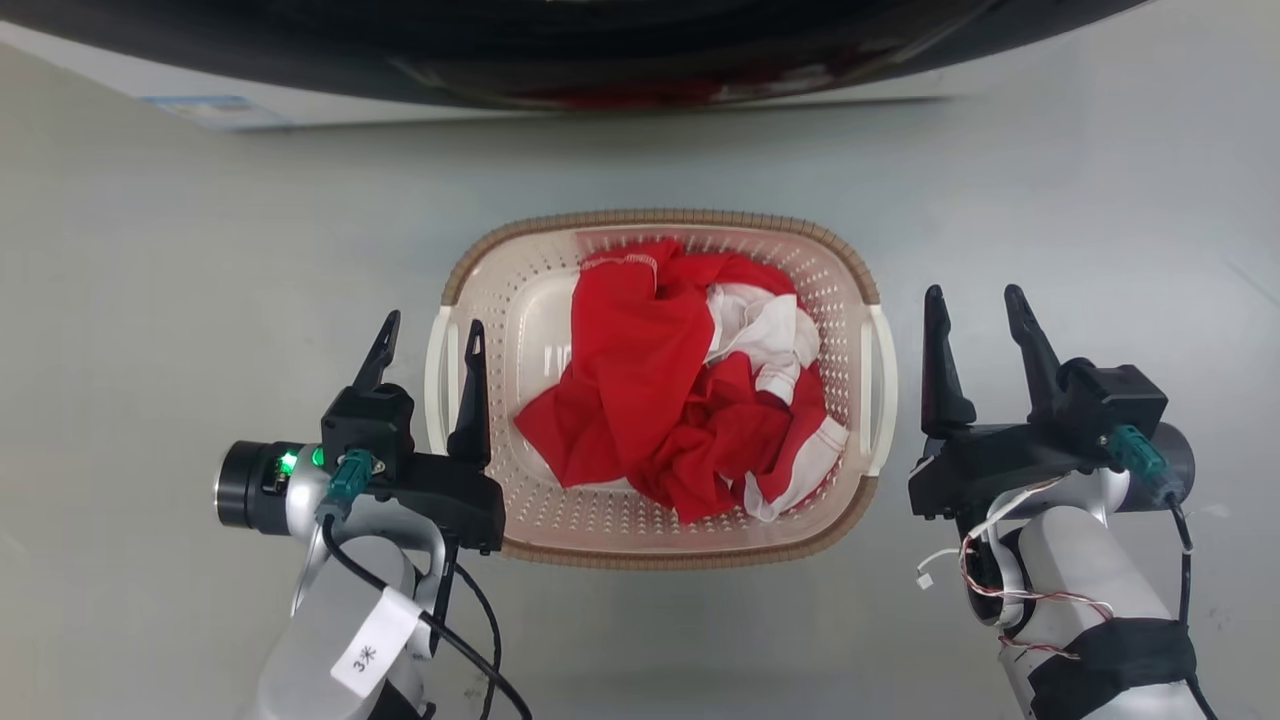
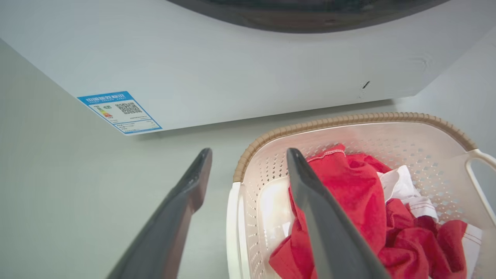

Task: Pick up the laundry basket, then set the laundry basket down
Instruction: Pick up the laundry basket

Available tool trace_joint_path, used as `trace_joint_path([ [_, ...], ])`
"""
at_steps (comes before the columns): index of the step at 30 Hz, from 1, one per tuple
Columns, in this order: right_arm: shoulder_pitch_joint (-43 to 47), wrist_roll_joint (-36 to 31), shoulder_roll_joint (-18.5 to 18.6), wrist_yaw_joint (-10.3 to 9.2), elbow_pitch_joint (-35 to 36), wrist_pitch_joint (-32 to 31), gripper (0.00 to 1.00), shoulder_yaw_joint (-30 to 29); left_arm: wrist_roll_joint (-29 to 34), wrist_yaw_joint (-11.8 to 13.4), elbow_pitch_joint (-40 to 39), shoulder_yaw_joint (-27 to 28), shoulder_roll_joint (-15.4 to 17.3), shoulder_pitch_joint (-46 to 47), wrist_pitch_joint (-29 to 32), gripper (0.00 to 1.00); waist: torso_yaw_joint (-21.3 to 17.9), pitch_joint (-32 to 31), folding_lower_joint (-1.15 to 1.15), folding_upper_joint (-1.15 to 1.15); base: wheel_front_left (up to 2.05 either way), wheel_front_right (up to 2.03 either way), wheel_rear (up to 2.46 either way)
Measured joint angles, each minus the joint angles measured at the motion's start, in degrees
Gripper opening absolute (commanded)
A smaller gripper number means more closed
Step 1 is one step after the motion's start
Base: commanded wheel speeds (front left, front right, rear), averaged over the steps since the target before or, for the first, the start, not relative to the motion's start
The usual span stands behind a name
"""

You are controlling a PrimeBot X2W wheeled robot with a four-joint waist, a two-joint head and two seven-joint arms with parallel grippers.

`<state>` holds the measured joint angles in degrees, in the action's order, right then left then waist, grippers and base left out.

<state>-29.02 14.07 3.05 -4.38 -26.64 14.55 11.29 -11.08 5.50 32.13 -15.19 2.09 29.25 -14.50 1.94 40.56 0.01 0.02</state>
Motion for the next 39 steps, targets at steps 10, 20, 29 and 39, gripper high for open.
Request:
trace_joint_path([
  [10, -2.2, 1.9, 0.1, -0.16, -6.5, 0.0, 1.0, 1.8, -3.0, -0.1, 8.1, -0.6, 0.0, 2.3, 0.0, 1.0, 0.4, 4.5, -0.01, -0.01, 0.0, 0.0, 0.0],
  [20, -5.0, 4.6, 0.2, -0.23, -9.8, 0.0, 1.0, 5.0, -4.1, -1.5, 13.9, -0.5, -0.1, 5.9, 0.0, 1.0, 0.1, 7.1, -0.01, -0.01, 0.0, 0.0, 0.0],
  [29, -8.1, 5.2, 0.3, -0.24, -13.2, 0.0, 1.0, 6.3, -6.3, -1.6, 18.5, -0.4, -0.3, 9.6, 0.0, 1.0, 0.2, 10.2, -0.01, -0.01, 0.0, 0.0, 0.0],
  [39, -10.7, 8.1, 0.4, -0.24, -17.0, 0.0, 1.0, 9.6, -7.7, -2.0, 22.7, -2.1, -0.3, 12.1, 0.0, 1.0, 0.8, 11.2, -0.01, -0.02, 0.0, 0.0, 0.0],
])
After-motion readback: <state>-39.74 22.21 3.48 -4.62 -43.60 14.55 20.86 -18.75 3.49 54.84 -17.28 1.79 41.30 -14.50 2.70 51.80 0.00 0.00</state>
